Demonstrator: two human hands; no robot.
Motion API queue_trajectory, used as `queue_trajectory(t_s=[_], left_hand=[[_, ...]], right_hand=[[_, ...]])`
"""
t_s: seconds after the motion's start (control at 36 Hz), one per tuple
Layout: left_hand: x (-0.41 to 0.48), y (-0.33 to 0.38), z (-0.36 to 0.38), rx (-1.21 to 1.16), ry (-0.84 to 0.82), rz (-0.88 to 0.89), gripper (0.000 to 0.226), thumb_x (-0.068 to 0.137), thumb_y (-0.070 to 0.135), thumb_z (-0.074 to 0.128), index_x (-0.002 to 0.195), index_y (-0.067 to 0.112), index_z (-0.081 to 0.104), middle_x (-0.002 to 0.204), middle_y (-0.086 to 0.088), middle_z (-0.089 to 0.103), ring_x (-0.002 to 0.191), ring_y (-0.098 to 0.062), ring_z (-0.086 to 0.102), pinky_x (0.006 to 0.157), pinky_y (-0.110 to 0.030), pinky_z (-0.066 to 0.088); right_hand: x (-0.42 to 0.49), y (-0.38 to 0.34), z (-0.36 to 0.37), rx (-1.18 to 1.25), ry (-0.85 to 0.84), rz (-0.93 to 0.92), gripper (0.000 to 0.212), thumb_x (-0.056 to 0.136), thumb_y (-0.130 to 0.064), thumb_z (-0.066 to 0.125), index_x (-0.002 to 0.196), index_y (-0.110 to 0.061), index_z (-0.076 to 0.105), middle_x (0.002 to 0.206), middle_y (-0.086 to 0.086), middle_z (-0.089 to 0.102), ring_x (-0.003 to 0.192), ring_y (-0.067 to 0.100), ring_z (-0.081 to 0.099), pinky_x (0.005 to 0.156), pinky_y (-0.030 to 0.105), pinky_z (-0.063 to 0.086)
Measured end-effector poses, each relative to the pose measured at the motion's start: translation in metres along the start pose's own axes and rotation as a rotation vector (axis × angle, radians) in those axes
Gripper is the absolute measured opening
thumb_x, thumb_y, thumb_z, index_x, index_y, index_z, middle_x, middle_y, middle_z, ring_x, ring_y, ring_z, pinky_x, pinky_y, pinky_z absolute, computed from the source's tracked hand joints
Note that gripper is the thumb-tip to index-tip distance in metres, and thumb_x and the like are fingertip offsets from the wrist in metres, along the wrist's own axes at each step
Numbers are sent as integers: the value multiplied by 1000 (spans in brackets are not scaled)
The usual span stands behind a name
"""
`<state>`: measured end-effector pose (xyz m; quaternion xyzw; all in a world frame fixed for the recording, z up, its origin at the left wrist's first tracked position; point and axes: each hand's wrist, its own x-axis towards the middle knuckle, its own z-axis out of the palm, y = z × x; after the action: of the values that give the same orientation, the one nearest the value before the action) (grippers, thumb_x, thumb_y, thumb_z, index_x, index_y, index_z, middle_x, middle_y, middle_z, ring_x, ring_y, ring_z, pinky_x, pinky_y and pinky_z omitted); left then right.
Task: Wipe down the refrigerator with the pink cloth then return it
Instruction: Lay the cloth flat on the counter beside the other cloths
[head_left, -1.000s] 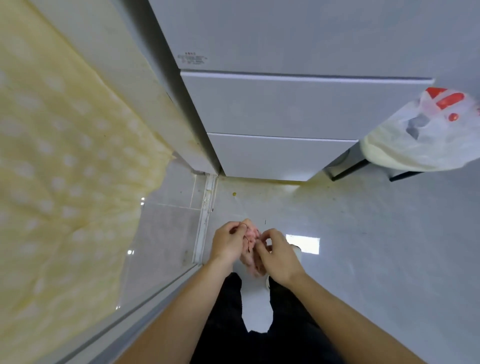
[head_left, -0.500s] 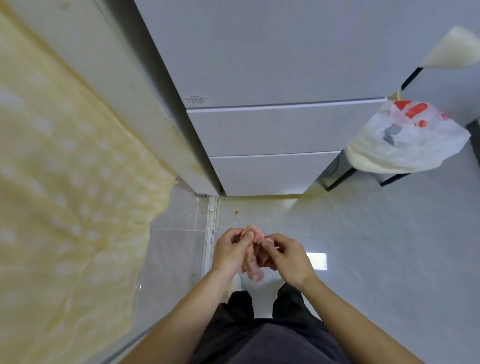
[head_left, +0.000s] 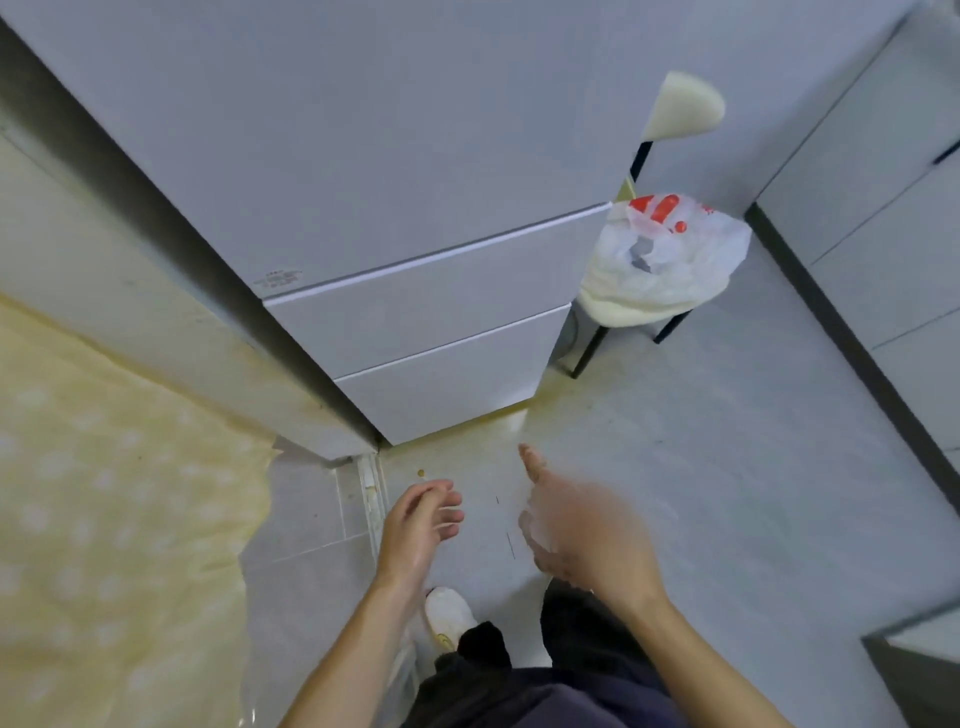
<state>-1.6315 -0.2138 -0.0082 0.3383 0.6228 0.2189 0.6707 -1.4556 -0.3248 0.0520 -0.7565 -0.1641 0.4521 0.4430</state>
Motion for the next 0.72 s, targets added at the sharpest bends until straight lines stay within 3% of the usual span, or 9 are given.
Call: queue_trajectory(t_s=[0.11,0.17,0.28,0.36,0.44,0.56,0.61,0.72], left_hand=[[5,18,20,73,-48,-3,19,105,19,57,111,7,71,105,-15,74,87,-24,68,68,-32,53],[5,26,38,136,-102,18,19,106,19,56,111,8,71,106,-15,74,84,-23,67,65,-32,50],[1,41,79,257,-198,101,18,106,16,55,110,10,72,105,-14,75,82,-20,68,70,-33,51],[-2,43,109,314,-215,127,18,106,13,55,110,10,72,103,-12,75,83,-19,70,72,-32,54],[-1,40,140,355,-217,125,17,106,13,55,110,11,72,103,-11,76,85,-21,71,75,-35,56],[2,38,185,381,-234,124,18,107,13,55,110,10,72,103,-13,76,85,-24,71,79,-40,56],[4,39,213,394,-252,135,18,107,14,54,111,10,72,104,-14,76,86,-24,71,80,-40,56],[7,46,269,418,-302,158,20,108,13,53,113,9,71,106,-13,76,91,-25,70,82,-40,56]], right_hand=[[2,5,-32,-203,125,-39,30,104,-33,59,81,-17,68,70,-7,70,63,1,63,57,13,45],[8,10,-48,-217,192,-28,35,104,-34,60,79,-9,65,67,-5,64,60,6,58,53,16,42],[20,19,-83,-184,262,39,43,105,-36,60,70,-12,52,59,-6,50,57,8,47,56,29,38],[26,22,-115,-103,296,84,36,103,-36,62,76,-12,63,69,0,65,64,9,59,58,26,44],[29,22,-149,-49,329,75,34,101,-31,64,70,-21,59,62,-10,60,56,0,55,51,13,39],[34,21,-193,-30,364,93,28,102,-35,63,80,-19,65,69,0,67,61,8,64,55,20,45],[39,20,-217,8,381,94,30,102,-32,63,82,-11,65,67,4,67,54,7,63,51,17,45],[50,18,-261,54,421,103,25,102,-31,63,92,-9,72,75,9,69,57,8,64,52,18,45]])
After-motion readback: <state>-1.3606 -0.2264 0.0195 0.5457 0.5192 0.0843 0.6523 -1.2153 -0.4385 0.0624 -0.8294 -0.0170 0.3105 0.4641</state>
